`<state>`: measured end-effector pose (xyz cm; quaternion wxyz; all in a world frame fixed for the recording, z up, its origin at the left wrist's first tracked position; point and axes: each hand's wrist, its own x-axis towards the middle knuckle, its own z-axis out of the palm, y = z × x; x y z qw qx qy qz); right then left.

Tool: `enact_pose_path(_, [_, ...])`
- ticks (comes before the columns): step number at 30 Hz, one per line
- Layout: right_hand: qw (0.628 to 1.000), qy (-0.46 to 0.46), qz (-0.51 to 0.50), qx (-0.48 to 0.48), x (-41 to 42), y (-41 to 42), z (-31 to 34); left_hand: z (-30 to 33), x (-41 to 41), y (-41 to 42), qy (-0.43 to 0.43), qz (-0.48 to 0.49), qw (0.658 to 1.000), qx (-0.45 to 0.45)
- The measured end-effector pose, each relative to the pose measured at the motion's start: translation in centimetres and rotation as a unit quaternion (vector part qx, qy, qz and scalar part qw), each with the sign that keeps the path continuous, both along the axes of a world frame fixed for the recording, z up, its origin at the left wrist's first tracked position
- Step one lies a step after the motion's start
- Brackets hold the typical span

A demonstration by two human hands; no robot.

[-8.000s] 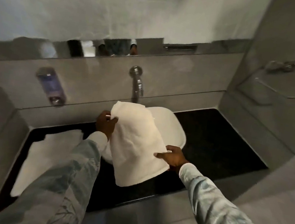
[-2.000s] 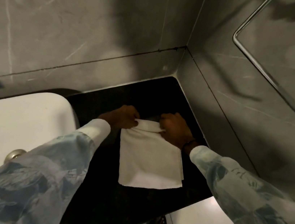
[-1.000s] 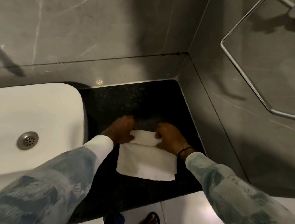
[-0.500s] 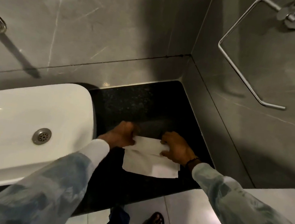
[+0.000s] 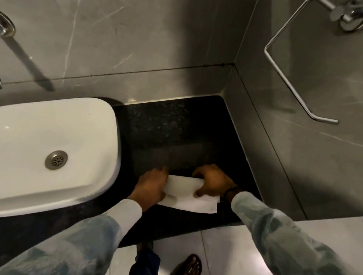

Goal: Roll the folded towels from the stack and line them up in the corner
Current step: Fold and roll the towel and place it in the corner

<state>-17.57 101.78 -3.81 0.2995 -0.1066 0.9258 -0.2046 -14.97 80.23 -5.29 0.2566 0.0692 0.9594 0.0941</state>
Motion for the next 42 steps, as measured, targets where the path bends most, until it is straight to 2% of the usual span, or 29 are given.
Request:
enact_pose_path(5, [0.993,0.11,0.046,0.015,3.3,0.1,-1.3,1.2,-0.9,-2.5,-0.078,0.013,0.993,0.088])
enact_pose_path(9, [0.973,0.198,0.114,0.043,5.9,0.0,-1.9,1.9,-1.5,-3.1,-0.107,0.007,0.993,0.057])
enact_pose_path(11, [0.968,0.218,0.117,0.047,7.3,-0.1,-2.3,2.1,-1.1,-2.9,-0.106,0.006,0.992,0.062])
enact_pose_path(13, [0.971,0.209,0.11,0.043,8.1,-0.1,-2.4,2.2,-0.5,-2.7,-0.091,-0.006,0.994,0.061])
enact_pose_path(17, [0.988,0.128,0.084,0.024,7.5,0.0,-0.9,1.5,1.7,-1.9,-0.039,-0.068,0.995,0.055])
enact_pose_path(21, [0.994,0.104,0.036,-0.014,7.7,0.0,-0.6,0.6,3.4,-2.4,0.001,-0.051,0.994,0.101])
enact_pose_path(27, [0.989,0.107,0.064,0.075,8.2,-1.0,-1.5,0.7,5.0,-2.5,-0.013,-0.06,0.994,0.09])
enact_pose_path(30, [0.988,0.106,0.066,0.092,8.3,-1.1,-1.9,0.6,4.8,-2.2,-0.035,-0.089,0.994,0.052])
enact_pose_path(32, [0.987,0.111,0.069,0.091,8.0,-1.2,-1.9,0.0,4.2,-2.1,-0.014,-0.116,0.992,0.038])
enact_pose_path(36, [0.992,0.107,0.012,0.065,5.2,-0.3,-0.4,0.8,-0.6,-0.7,0.065,-0.181,0.981,-0.006])
enact_pose_path(37, [0.992,0.103,-0.013,0.068,4.0,-0.2,0.2,1.8,-2.5,-0.2,0.051,-0.196,0.979,-0.03])
enact_pose_path(39, [0.986,0.118,-0.061,0.105,1.0,-0.4,1.6,3.5,-6.9,0.8,0.07,-0.243,0.966,-0.061])
enact_pose_path(42, [0.979,0.058,-0.129,0.146,-3.2,-0.6,2.6,5.1,-13.1,2.9,0.117,-0.308,0.942,-0.064])
